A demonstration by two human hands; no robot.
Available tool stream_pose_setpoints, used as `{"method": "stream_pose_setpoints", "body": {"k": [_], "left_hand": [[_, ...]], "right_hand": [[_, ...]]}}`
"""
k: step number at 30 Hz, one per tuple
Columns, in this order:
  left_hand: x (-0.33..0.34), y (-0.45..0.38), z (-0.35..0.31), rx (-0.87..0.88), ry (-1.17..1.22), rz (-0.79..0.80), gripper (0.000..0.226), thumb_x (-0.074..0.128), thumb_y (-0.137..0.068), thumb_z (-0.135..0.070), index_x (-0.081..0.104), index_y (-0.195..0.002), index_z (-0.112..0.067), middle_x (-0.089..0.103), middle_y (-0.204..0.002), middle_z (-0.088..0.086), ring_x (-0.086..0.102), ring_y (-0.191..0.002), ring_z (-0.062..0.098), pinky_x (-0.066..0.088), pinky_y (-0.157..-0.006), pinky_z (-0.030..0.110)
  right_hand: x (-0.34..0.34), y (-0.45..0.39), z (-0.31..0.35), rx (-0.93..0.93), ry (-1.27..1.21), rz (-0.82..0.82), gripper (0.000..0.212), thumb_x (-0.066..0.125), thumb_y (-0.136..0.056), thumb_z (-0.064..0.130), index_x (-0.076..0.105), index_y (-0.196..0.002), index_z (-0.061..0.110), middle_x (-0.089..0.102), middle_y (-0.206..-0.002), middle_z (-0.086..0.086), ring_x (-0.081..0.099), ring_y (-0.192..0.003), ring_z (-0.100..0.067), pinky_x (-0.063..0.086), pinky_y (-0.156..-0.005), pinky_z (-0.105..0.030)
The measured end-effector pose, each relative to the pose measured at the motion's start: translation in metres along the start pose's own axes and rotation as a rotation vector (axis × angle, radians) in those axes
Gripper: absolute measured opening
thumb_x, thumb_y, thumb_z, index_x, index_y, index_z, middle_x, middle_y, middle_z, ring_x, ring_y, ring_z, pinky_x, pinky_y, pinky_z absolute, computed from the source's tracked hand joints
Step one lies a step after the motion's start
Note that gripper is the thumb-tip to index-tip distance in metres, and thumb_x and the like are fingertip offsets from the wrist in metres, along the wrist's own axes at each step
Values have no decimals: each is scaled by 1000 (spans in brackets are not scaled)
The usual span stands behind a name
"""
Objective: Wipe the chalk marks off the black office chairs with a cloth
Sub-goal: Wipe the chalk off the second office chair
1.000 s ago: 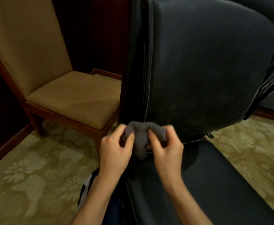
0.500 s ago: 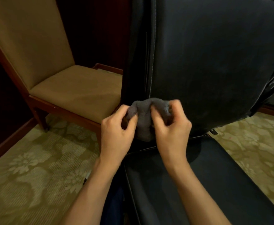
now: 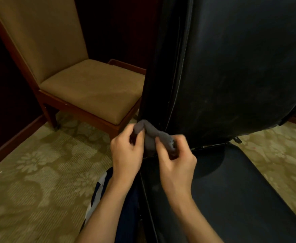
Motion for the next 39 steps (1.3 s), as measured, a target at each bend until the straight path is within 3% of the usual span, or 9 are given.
{"method": "stream_pose_setpoints", "body": {"k": [4, 7, 12, 16, 20, 24, 29, 34, 39], "left_hand": [[3, -12, -38, 105, 90, -28, 16, 64, -97, -13, 60, -84, -21, 59, -69, -12, 59, -66, 1, 39, -62, 10], [16, 3, -18, 81, 15, -51, 15, 60, -98, -12, 59, -87, -22, 56, -72, -16, 56, -69, -4, 37, -65, 8], [24, 37, 70, -272, -249, 106, 14, 61, -96, -23, 69, -103, -16, 70, -77, 0, 68, -74, 21, 49, -65, 31], [19, 46, 76, -425, -81, 70, 8, 61, -98, -23, 68, -98, -21, 70, -73, -8, 68, -68, 2, 59, -67, 35], [19, 42, 52, -383, 72, -38, 13, 61, -98, -17, 72, -103, -18, 72, -81, -10, 69, -77, -1, 56, -69, 21], [27, 37, 37, -213, -152, -30, 15, 61, -95, -14, 72, -105, -11, 69, -86, -1, 66, -78, 15, 49, -69, 28], [23, 23, 38, -202, -189, 28, 16, 63, -89, -15, 74, -102, -12, 68, -81, 1, 64, -73, 19, 54, -71, 40], [17, 27, 7, -81, -102, 3, 5, 66, -90, -11, 69, -92, -14, 61, -84, -8, 58, -78, 1, 40, -71, 8], [23, 28, 26, -122, -102, -19, 4, 64, -91, -7, 66, -93, -11, 61, -89, -3, 56, -80, 1, 42, -74, 8]], "right_hand": [[-10, -15, 21, -43, -101, -99, 9, 67, -93, 12, 60, -88, 11, 62, -77, 6, 62, -68, -7, 50, -59, -21], [-9, -12, -8, -3, -16, -95, 10, 66, -94, 12, 58, -88, 13, 60, -72, 9, 60, -67, -3, 47, -59, -18], [15, 30, -87, 298, 89, 109, 18, 66, -95, 16, 56, -80, 17, 62, -72, 9, 58, -64, -3, 44, -59, -18], [19, 41, -103, 420, 63, 122, 18, 65, -96, 21, 59, -80, 17, 65, -74, 4, 60, -66, -8, 49, -61, -24], [13, 32, -88, 396, -42, 98, 11, 66, -96, 20, 62, -86, 17, 68, -81, -5, 66, -80, -25, 57, -73, -46], [11, 29, -79, 414, -99, 99, 6, 66, -95, 20, 64, -89, 21, 70, -86, -5, 67, -83, -26, 56, -76, -54], [11, 31, -70, 434, -171, 102, 4, 66, -95, 17, 66, -91, 18, 70, -87, -4, 68, -83, -22, 58, -75, -47], [-2, 19, -51, 381, -321, 10, 1, 64, -95, 11, 65, -95, 12, 71, -86, -1, 68, -82, -12, 54, -71, -25], [-3, 18, -59, 382, -260, 59, 3, 66, -94, 11, 66, -94, 14, 71, -88, -3, 69, -84, -16, 58, -73, -31]]}}
Point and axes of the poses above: each hand's wrist, its own y-axis away from the middle knuckle, its own x-axis out of the palm, z = x × y, the point moved 5 cm from there along -y, towards the middle knuckle
